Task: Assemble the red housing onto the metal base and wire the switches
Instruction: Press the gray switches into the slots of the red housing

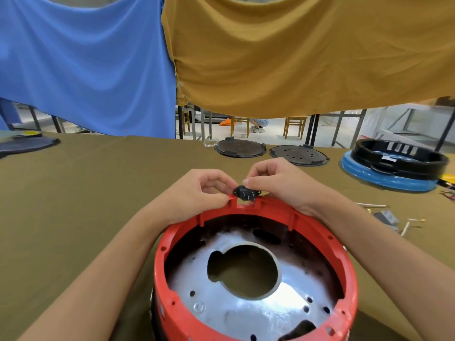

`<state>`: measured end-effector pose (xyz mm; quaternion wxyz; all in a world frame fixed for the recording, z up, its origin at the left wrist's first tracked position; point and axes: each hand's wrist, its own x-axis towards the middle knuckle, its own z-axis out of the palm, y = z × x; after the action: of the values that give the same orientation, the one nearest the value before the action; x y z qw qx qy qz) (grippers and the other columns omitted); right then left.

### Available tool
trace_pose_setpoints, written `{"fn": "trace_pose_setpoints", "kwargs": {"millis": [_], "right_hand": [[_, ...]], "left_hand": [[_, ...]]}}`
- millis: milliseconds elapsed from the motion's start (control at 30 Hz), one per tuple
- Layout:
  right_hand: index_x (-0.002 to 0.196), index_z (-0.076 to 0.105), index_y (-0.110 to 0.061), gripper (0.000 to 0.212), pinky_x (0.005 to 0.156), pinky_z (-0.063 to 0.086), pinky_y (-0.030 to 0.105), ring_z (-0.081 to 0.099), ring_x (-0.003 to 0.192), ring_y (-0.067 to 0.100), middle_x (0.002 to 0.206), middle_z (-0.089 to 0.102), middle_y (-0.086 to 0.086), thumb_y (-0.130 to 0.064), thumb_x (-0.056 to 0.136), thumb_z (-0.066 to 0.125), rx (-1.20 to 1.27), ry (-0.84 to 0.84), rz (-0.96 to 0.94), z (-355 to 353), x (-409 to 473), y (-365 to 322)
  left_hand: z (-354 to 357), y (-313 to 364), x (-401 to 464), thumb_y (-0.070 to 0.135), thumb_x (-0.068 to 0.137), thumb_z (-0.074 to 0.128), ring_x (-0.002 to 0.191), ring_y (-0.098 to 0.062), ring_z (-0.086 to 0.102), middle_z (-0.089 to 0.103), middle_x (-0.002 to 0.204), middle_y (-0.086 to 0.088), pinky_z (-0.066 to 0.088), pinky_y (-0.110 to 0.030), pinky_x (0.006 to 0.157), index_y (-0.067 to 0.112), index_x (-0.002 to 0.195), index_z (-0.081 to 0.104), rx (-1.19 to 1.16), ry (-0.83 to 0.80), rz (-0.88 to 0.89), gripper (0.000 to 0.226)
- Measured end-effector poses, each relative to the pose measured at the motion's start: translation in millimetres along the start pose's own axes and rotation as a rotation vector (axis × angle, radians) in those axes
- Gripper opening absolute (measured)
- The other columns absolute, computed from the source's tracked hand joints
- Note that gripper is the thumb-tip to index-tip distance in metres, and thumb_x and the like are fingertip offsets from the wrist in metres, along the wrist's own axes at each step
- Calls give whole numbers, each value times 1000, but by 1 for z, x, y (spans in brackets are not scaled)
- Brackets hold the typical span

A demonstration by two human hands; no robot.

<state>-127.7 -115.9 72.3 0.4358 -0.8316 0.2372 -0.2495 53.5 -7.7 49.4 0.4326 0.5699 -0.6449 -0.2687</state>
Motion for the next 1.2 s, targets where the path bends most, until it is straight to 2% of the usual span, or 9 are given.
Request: {"fn": "trace_pose_setpoints", "kwargs": {"millis": [133,200,400,567,733,800,867,1067,1200], "right_hand": [[85,69,4,18,76,47,28,58,70,13,75,68,9,-13,89,68,0,9,-7,1,-1,-1],[83,69,2,17,69,46,22,57,66,9,70,66,5,-13,89,69,-15,8,-10,1,-1,-1],[84,69,3,13,54,44,15,52,55,9,62,61,2,-9,89,68,-15,-47,48,-1,-3,-1],[80,70,-4,11,60,46,18,55,61,9,66,63,1,-12,88,69,-8,-42,98,-1,-2,-2],[79,71,-7,13,69,49,27,58,66,13,70,65,3,-18,87,71,-48,-71,132,-3,-2,-3],[79,71,-9,15,69,48,29,57,65,13,69,64,2,-21,87,72,-79,-90,153,-4,-2,-4],[77,72,-12,15,68,47,29,55,63,13,68,63,1,-24,87,72,-101,-110,182,-5,-1,-5],[71,68,-18,20,67,43,28,51,61,13,65,59,0,-24,90,69,-118,-90,190,-1,-2,-2],[89,75,-9,14,79,51,39,59,74,24,81,66,12,-22,88,71,122,-89,264,-2,-8,0]], "left_hand": [[0,1,-2,14,77,65,91,-23,72,74,99,1,56,-39,89,29,99,71,-4,16,22,28],[1,1,-2,12,77,65,93,-27,71,74,100,-1,56,-44,92,28,101,70,2,20,34,30],[1,5,-4,12,78,64,94,-22,72,74,102,-1,56,-40,91,30,101,73,11,14,57,30],[1,6,-5,15,80,62,90,-21,73,75,98,2,57,-39,89,34,98,72,67,1,54,28],[2,7,-4,22,80,63,82,-36,70,76,85,-5,54,-49,86,38,94,73,121,6,35,24],[1,8,-4,20,82,64,70,-28,68,76,81,-5,56,-42,78,38,93,74,138,3,29,23],[0,9,-4,13,87,65,66,-16,64,76,77,-2,53,-29,71,35,92,75,152,-11,25,25],[4,16,-3,3,86,61,51,3,57,68,68,24,43,-11,56,26,93,74,299,-2,38,27],[6,20,-7,8,84,60,76,3,66,69,87,28,46,-10,62,39,96,70,438,26,132,35]]}}
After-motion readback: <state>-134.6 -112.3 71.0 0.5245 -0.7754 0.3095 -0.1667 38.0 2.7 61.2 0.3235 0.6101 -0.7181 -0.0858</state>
